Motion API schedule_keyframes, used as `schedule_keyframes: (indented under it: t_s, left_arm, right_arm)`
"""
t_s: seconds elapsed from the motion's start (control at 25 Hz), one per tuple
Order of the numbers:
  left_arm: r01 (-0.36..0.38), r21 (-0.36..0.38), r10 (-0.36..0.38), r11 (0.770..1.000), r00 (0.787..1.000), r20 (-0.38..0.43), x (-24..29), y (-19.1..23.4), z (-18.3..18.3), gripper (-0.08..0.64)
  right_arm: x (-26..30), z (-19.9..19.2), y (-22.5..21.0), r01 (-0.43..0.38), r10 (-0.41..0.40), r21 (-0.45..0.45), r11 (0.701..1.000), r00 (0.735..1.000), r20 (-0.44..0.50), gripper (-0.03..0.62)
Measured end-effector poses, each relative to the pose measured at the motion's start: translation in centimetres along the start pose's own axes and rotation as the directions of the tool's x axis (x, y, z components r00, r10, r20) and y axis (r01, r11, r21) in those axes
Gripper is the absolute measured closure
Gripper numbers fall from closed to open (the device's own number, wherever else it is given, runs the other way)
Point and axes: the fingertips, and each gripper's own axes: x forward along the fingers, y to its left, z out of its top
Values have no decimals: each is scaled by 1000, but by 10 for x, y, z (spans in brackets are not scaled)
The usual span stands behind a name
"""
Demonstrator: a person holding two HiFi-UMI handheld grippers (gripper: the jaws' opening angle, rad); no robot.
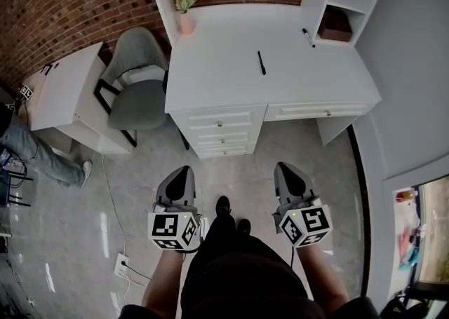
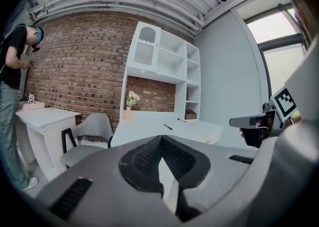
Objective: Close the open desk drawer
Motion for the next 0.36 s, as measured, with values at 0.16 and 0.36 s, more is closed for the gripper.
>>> schedule_keyframes:
  t_s: [0.16, 0.36]
  left_arm:
    - [-4, 4, 4, 1000, 1000, -2, -3, -1, 0, 551]
    - [-3, 11, 3, 1000, 1000, -15, -9, -3, -6, 551]
  right_arm:
    - [-4, -1, -2, 7, -7, -9, 1000, 1000, -4, 588]
    - [-14, -9, 2, 13, -13, -21, 1000, 1000, -19, 588]
